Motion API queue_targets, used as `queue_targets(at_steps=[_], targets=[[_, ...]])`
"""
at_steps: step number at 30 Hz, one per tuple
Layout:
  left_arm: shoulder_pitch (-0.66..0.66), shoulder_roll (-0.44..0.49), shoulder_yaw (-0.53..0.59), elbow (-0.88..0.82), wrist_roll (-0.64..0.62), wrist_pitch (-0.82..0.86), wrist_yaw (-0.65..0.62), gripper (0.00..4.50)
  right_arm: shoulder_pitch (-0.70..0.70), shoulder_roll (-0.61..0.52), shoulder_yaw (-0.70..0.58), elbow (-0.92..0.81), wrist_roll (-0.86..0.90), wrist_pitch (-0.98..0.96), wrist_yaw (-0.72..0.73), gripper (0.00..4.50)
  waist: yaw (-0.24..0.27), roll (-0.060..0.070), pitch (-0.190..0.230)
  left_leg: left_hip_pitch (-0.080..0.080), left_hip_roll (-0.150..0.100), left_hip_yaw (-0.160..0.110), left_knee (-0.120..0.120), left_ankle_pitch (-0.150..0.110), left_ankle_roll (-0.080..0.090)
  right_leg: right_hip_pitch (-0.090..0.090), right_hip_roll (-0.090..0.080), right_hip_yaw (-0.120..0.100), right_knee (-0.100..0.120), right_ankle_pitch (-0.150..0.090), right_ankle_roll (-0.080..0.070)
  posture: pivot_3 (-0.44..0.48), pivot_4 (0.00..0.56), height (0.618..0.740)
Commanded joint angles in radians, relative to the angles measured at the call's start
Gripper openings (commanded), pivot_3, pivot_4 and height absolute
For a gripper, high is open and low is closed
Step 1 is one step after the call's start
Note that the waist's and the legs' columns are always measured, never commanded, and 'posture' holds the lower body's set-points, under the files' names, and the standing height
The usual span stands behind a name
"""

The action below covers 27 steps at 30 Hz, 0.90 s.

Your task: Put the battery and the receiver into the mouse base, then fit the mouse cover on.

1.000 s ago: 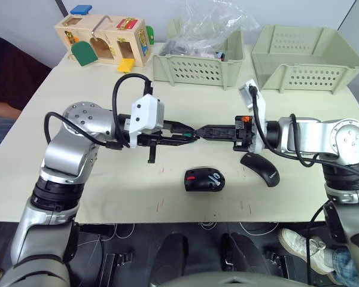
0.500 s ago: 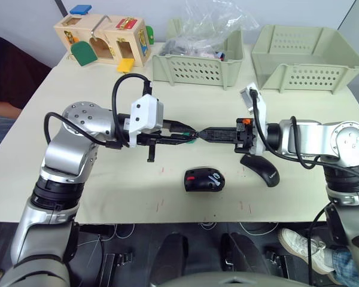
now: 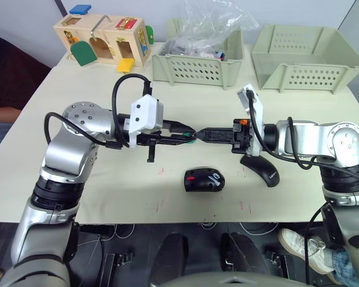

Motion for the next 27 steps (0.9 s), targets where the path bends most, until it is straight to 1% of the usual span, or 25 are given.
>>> queue_targets(at_steps=[1, 13, 16, 18, 27], targets=[[-0.024, 0.0, 0.009, -0.013, -0.008, -0.018, -0.004, 0.59, -0.011, 0.005, -0.019, -0.025, 0.026, -0.008, 0.001, 1.58, 0.0, 0.0, 0.0, 0.0, 0.0, 0.0, 0.0, 0.0, 0.0, 0.0, 0.0, 0.0, 0.0, 0.0, 0.0, 0.0, 0.15, 0.74], [-0.023, -0.003, 0.006, -0.022, -0.007, -0.016, 0.001, 0.59, -0.016, 0.014, -0.015, -0.022, 0.026, -0.007, -0.009, 1.58, 0.0, 0.0, 0.0, 0.0, 0.0, 0.0, -0.001, 0.0, 0.0, 0.0, 0.0, 0.0, -0.001, 0.0, 0.0, 0.0, 0.15, 0.74], [-0.024, -0.003, 0.006, -0.021, -0.007, -0.016, 0.0, 0.59, -0.016, 0.019, -0.015, -0.022, 0.026, -0.01, -0.014, 0.74, 0.0, 0.0, 0.0, 0.0, 0.0, 0.0, -0.001, 0.0, 0.0, 0.0, 0.0, 0.0, -0.001, 0.0, 0.0, 0.0, 0.15, 0.74], [-0.024, -0.003, 0.006, -0.022, -0.007, -0.017, -0.001, 0.59, -0.015, 0.022, -0.014, -0.023, 0.026, -0.01, -0.018, 0.04, 0.0, 0.0, 0.0, 0.0, 0.0, 0.0, -0.001, 0.0, 0.0, -0.001, 0.0, 0.0, -0.001, 0.0, 0.0, 0.0, 0.15, 0.74], [-0.022, -0.004, 0.005, -0.023, -0.005, -0.016, 0.001, 0.59, -0.018, 0.02, -0.013, -0.027, 0.026, -0.008, -0.015, 0.04, 0.0, 0.0, 0.001, 0.0, 0.0, 0.0, -0.001, 0.0, 0.0, -0.001, 0.0, 0.0, -0.001, 0.0, 0.0, 0.0, 0.15, 0.74]])
